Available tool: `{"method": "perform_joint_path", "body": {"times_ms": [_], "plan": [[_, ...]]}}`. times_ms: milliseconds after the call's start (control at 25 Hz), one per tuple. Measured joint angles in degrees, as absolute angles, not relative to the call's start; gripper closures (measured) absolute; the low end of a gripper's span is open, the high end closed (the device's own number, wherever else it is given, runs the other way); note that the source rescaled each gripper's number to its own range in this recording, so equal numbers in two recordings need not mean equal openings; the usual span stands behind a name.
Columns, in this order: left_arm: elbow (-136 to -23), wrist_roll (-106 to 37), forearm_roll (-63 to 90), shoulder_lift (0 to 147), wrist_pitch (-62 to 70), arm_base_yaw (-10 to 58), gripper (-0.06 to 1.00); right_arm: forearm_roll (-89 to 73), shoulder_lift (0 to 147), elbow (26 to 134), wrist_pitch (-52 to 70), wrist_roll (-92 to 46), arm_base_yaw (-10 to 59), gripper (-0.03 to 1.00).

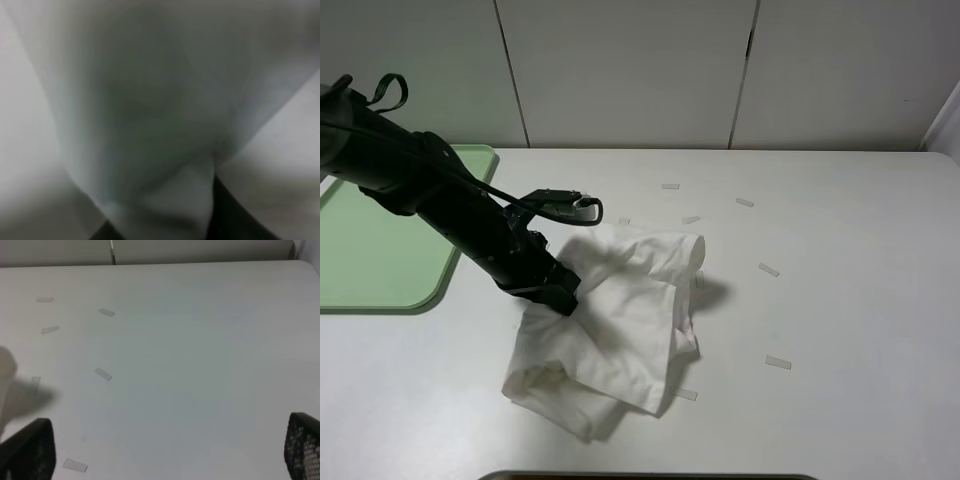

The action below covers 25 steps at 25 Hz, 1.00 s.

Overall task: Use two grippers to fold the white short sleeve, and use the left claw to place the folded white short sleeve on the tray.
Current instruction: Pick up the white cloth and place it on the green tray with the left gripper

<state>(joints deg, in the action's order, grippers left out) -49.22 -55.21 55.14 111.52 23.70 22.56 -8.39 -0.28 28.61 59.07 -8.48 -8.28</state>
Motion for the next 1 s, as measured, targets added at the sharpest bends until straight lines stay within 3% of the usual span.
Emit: {"method": "perform_joint_path", "body": {"times_ms": [200, 480, 1000], "plan": [[-55.74, -29.51, 19.09, 111.52, 25.23, 21.20, 0.74, -8.39, -0.28, 28.61, 59.07, -8.45, -8.28, -0.03], [-60.99, -9.70, -12.21, 111.45, 24.86, 18.55, 0.74, -8.39, -0.28, 28.61, 59.07, -8.45, -8.28, -0.03], [-62.11, -0.89, -24.12, 111.45, 24.22, 9.01, 0.74, -8.44, -0.28, 28.61, 59.07, -8.45, -8.28, -0.03]]}}
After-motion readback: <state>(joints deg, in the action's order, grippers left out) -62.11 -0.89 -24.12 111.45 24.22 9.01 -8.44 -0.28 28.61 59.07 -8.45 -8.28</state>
